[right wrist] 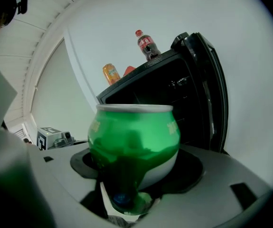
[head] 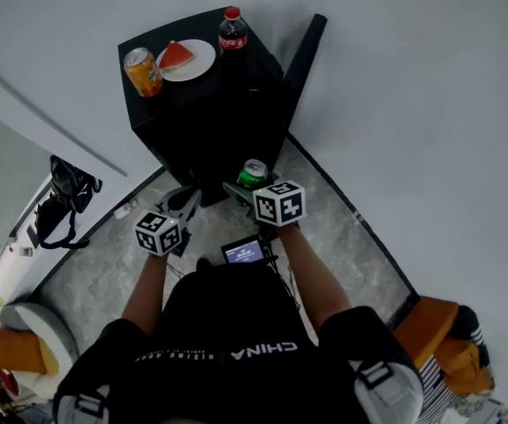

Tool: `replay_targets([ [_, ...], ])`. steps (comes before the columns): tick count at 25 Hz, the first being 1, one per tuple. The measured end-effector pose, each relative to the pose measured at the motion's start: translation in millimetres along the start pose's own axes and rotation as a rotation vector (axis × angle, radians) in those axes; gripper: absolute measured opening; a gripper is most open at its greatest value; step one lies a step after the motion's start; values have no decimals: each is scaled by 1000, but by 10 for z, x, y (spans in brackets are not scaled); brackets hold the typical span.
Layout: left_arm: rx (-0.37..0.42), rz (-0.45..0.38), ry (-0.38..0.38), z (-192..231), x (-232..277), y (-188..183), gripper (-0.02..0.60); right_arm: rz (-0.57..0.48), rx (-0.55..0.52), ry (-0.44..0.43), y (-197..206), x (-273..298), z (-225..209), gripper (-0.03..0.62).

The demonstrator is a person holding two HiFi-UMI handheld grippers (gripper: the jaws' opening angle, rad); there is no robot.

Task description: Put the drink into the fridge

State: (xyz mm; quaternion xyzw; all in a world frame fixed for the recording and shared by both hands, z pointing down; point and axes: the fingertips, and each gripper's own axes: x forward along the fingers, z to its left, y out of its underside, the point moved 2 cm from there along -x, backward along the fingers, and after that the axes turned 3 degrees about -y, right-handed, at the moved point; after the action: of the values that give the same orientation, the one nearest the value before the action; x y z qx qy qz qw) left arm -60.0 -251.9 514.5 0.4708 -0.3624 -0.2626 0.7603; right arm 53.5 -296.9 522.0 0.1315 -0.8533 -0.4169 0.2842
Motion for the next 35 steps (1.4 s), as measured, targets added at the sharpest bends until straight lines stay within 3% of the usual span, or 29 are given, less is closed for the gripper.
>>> replay_targets([
  [8, 43, 0, 43, 158, 45, -174, 12, -36, -11, 35, -191, 114, 61, 345],
  [17, 30, 9, 52, 212, 39, -141, 12, -20, -14, 39, -154, 154, 72, 345],
  [35, 28, 44, -18, 367, 264, -24, 12, 49, -56, 13, -90, 440, -215, 345],
])
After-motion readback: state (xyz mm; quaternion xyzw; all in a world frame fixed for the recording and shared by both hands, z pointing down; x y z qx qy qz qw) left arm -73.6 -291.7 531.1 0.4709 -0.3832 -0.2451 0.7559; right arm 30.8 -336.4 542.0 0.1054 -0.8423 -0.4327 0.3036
